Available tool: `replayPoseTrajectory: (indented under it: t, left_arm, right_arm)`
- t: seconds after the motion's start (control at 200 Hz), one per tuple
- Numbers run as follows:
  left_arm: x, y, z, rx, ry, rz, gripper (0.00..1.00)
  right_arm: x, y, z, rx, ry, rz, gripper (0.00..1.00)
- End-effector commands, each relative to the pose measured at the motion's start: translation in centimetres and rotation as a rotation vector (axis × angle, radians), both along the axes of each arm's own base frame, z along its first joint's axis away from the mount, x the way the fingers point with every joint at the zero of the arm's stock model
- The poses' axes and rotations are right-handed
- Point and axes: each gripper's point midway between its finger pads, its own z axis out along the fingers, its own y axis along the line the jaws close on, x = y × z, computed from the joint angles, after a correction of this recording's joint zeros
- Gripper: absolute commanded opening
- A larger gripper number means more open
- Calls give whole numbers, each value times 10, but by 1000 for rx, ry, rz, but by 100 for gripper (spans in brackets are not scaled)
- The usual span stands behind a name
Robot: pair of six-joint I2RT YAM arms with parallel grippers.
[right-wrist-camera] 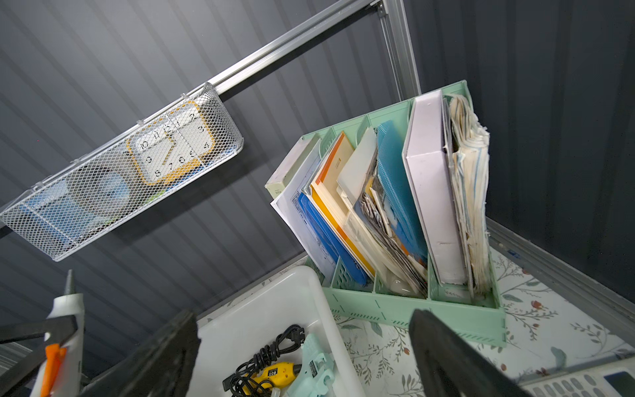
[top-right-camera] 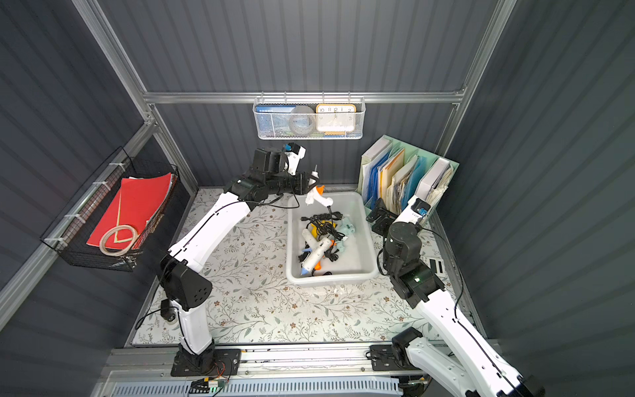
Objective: Put the hot melt glue gun into the storage box
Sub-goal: Place the hot melt adhesive gun in the storage box.
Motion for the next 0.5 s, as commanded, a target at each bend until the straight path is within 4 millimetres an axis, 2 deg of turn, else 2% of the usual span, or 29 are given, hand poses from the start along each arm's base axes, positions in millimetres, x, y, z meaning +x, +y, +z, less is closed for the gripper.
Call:
replayPoseTrajectory:
  t: [0.0,0.295,0.49]
  left_arm:
    - [-17,-22,-2,10,-26,-158,0]
    - [-30,-49,-28,58,-13,-292,0]
    - [-26,-66,-61,81,40,-326,0]
  right_arm:
    - [-3,-2,-1,7,-2,-7,99]
    - [-11,-9,3,18,-20,-25,99]
    - [-13,-9,2,23,-25,-25,99]
